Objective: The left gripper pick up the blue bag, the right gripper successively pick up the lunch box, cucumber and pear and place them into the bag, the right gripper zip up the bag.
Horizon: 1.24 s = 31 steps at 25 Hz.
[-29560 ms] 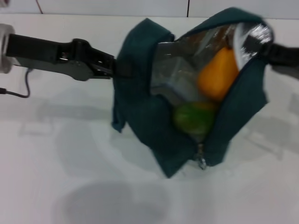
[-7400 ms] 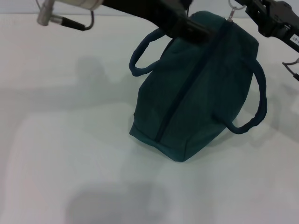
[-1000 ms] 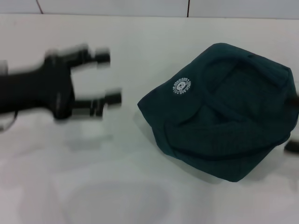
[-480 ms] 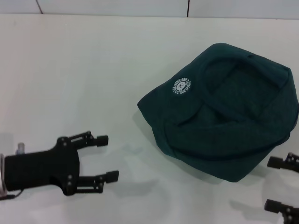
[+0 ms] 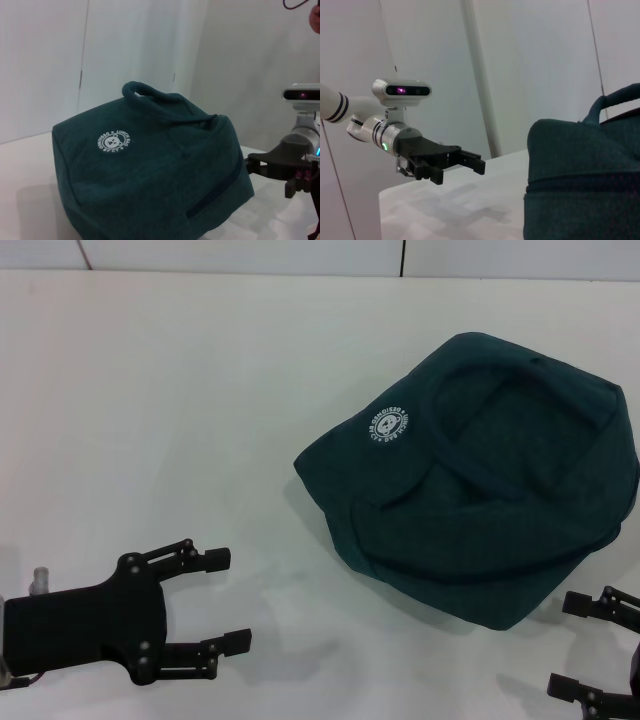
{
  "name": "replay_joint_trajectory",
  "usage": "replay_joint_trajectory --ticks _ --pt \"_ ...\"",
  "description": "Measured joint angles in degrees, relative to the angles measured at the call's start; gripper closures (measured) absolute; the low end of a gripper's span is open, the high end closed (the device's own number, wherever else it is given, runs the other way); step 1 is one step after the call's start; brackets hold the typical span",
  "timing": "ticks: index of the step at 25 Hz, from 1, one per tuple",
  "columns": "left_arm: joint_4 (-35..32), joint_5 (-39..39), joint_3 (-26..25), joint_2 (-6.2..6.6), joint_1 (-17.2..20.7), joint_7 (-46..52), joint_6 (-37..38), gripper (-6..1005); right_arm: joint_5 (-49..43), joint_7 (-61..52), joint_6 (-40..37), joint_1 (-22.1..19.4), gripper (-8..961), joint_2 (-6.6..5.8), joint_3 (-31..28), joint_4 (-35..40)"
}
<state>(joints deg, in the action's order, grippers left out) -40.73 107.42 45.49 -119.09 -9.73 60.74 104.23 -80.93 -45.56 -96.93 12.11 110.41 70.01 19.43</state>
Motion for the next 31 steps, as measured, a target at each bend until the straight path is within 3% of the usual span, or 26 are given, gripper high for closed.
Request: replay_joint_trajectory --ticks 22,25,31 --pt "-0.43 0.31 -0.14 -0.05 -0.08 -1.08 1.90 124 -0.20 0.72 -0.74 -0.03 78 0.38 -0.05 0.02" --pt "-0.42 0.27 -0.15 0.03 -0.03 -1.38 2.34 124 0.07 0.73 -0.85 0.36 79 1.11 -0.06 0.21" --pt "-0.40 0.18 -0.26 0.07 0.44 -3.00 2.61 124 -0.33 0.85 -0.40 2.50 79 4.08 0.29 0.42"
